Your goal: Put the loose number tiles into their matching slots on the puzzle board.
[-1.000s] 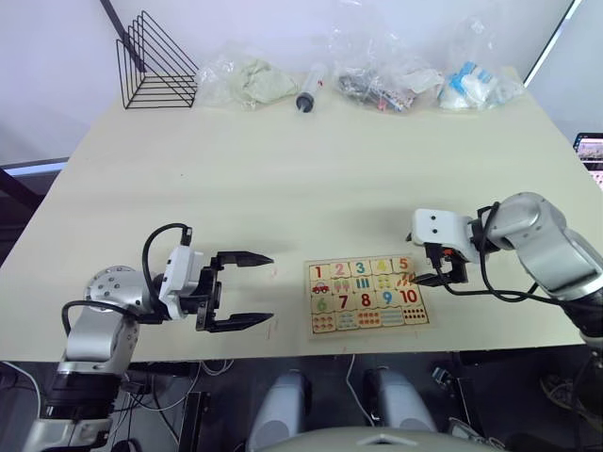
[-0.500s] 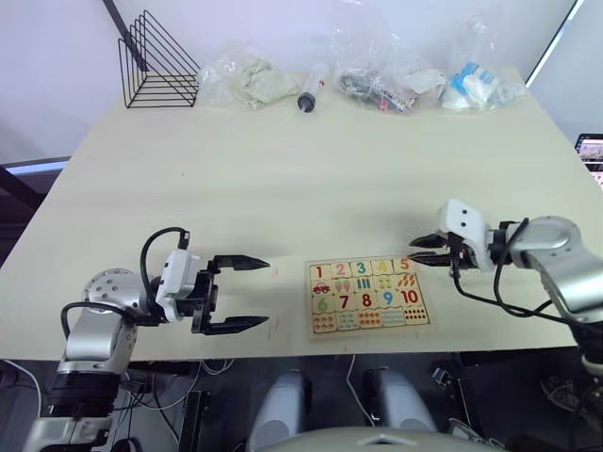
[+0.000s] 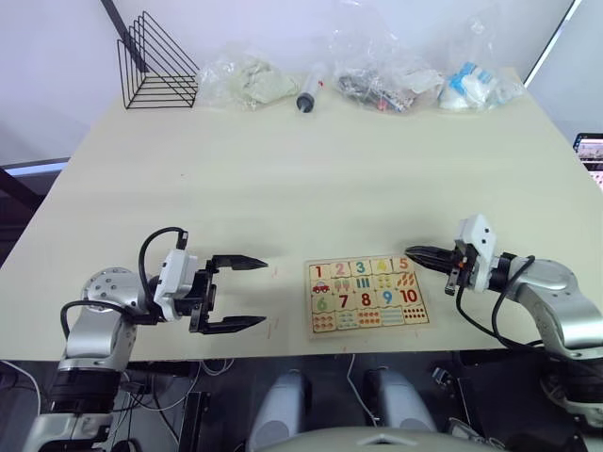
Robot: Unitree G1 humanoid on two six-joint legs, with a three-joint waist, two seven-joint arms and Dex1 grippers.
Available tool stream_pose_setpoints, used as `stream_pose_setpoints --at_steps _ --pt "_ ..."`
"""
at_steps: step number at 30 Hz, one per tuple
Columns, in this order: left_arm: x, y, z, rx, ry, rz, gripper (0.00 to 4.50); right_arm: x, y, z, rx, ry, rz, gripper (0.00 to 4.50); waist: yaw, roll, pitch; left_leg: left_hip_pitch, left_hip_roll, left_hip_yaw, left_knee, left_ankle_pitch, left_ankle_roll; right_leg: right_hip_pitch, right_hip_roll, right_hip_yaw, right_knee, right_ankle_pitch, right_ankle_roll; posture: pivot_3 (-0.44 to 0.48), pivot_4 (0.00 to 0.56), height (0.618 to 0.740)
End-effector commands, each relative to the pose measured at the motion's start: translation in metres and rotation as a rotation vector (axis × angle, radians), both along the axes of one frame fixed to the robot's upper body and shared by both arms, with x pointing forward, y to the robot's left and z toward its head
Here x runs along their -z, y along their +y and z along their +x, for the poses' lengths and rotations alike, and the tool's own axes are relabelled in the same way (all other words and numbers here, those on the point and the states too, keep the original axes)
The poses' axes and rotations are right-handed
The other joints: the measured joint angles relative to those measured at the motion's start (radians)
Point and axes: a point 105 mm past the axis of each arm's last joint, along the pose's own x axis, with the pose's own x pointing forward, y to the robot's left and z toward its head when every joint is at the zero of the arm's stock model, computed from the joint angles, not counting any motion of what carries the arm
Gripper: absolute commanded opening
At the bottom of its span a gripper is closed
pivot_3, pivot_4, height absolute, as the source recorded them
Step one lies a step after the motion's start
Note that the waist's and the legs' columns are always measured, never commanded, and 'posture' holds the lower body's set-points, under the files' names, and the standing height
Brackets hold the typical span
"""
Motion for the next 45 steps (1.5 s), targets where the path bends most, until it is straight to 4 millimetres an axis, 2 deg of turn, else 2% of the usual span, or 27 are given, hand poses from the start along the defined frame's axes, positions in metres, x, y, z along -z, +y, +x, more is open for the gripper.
stream_pose_setpoints --at_steps 1,11,28,38,45 --pt "-0.007 -0.007 -0.001 0.032 -0.031 0.0 4.5 -0.005 0.0 -0.004 -0.006 -0.047 0.052 0.1 0.0 0.0 0.0 0.0 0.0 0.0 0.0 0.0 0.0 0.0 0.0 0.0 0.0 0.0 0.0 0.0 0.15 0.74" --pt "-0.01 -0.009 -0.002 0.032 -0.031 0.001 4.5 0.015 0.002 -0.001 -0.005 -0.033 0.026 0.1 -0.001 0.0 0.0 0.001 0.0 0.001 0.0 0.0 0.0 0.0 0.0 0.001 0.001 0.0 0.0 0.0 0.15 0.74" --pt "-0.016 -0.015 -0.003 0.032 -0.033 -0.001 4.5 0.022 0.005 0.002 -0.013 -0.003 0.017 0.1 -0.001 0.0 0.0 0.002 0.0 0.001 0.0 0.0 0.0 0.001 0.0 0.001 0.001 0.0 0.0 0.0 0.15 0.74" --pt "-0.02 -0.016 -0.001 0.033 -0.029 0.001 4.5 0.046 0.0 0.0 -0.029 0.084 -0.087 0.1 -0.001 0.0 0.0 0.003 0.0 0.001 0.0 0.0 0.0 0.002 0.001 0.001 0.001 0.0 0.0 0.0 0.15 0.74" --pt "-0.02 -0.014 -0.001 0.035 -0.027 0.004 4.5 0.06 -0.006 -0.004 -0.108 0.097 -0.211 0.1 0.0 -0.001 -0.001 0.006 0.0 0.002 0.0 0.0 0.0 0.005 0.001 0.001 0.001 0.0 0.0 0.0 0.15 0.74"
